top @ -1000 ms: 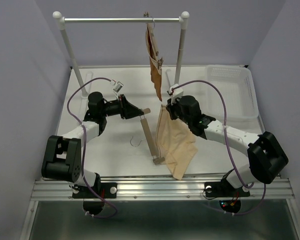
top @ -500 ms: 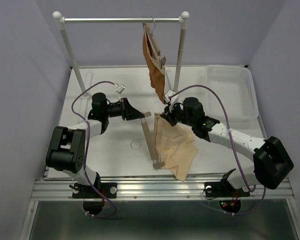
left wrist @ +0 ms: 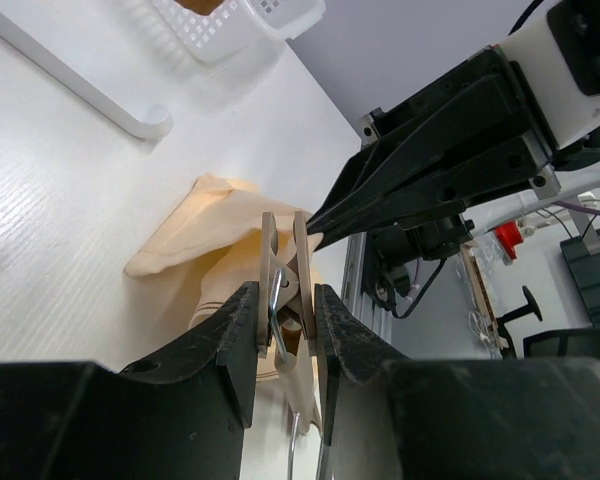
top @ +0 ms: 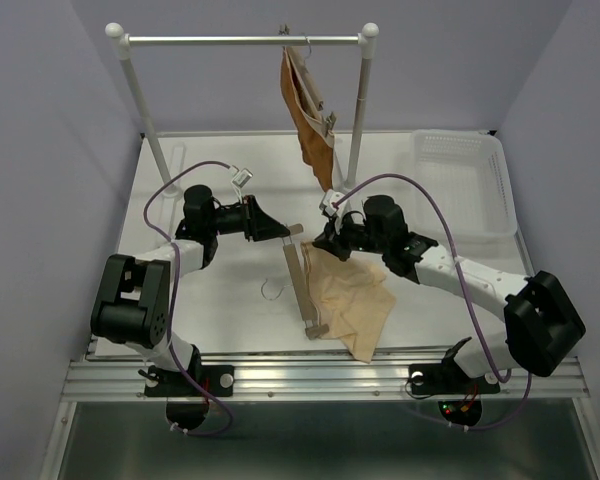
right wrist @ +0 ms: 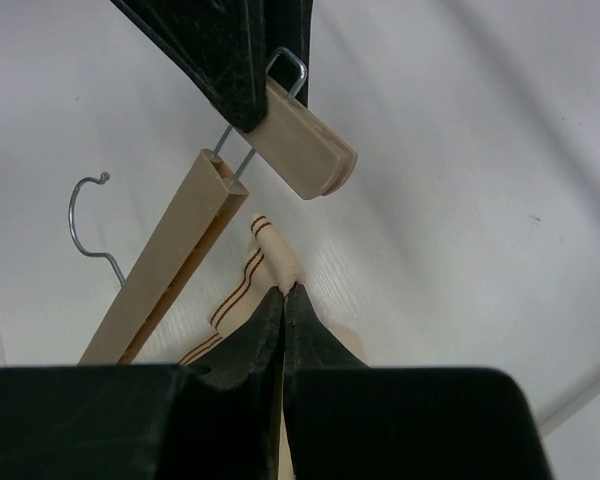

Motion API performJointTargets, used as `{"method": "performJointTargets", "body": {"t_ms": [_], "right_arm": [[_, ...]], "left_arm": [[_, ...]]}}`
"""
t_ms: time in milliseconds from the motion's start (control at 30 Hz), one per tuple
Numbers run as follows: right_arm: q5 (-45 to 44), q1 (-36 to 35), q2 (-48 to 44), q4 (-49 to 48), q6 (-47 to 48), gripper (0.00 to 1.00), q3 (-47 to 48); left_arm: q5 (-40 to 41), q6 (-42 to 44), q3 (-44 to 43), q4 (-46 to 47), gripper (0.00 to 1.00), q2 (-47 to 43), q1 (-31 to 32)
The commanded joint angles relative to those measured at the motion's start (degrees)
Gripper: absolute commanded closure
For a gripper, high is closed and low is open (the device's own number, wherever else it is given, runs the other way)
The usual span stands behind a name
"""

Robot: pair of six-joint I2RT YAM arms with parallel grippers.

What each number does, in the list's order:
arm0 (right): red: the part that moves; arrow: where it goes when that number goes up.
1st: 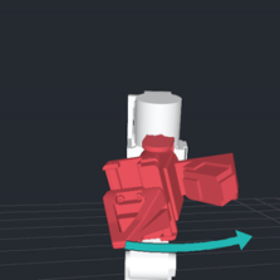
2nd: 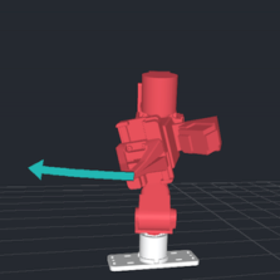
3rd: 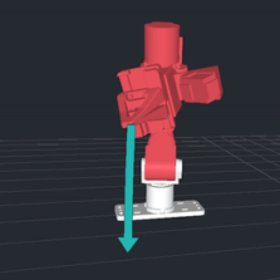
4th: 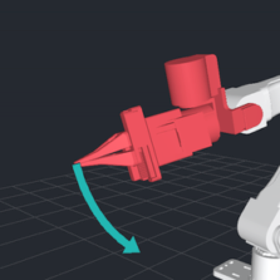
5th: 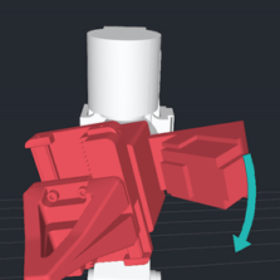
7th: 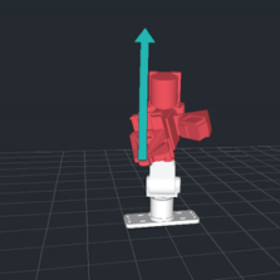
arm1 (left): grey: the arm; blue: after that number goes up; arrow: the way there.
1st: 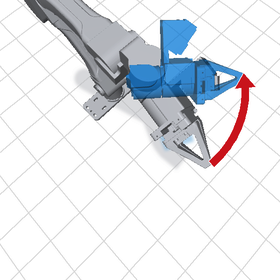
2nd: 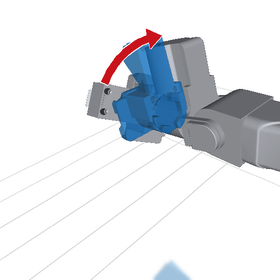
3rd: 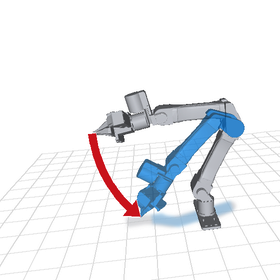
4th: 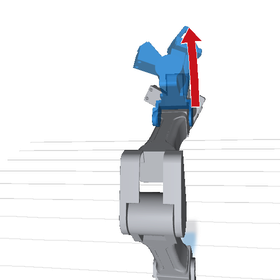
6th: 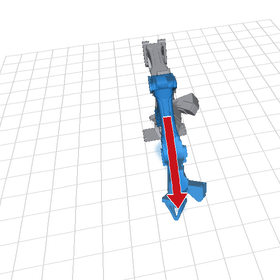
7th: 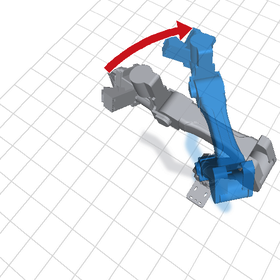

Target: Clip the underwear to the hanger

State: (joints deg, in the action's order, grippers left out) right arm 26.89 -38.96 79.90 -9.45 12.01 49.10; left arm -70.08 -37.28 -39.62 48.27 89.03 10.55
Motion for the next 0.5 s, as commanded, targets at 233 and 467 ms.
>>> {"method": "performJointTargets", "body": {"t_ms": [233,467], "right_arm": [[-2.38,0.38,1.75,-4.43,-1.72,0.99,3.37],[-2.37,0.38,0.35,-5.22,-2.52,0.99,2.93]], "left_arm": [[-2.25,1.42,-0.37,3.94,1.00,-3.43,1.32],[-2.34,1.24,-0.46,3.94,1.00,-3.34,1.32]]}}
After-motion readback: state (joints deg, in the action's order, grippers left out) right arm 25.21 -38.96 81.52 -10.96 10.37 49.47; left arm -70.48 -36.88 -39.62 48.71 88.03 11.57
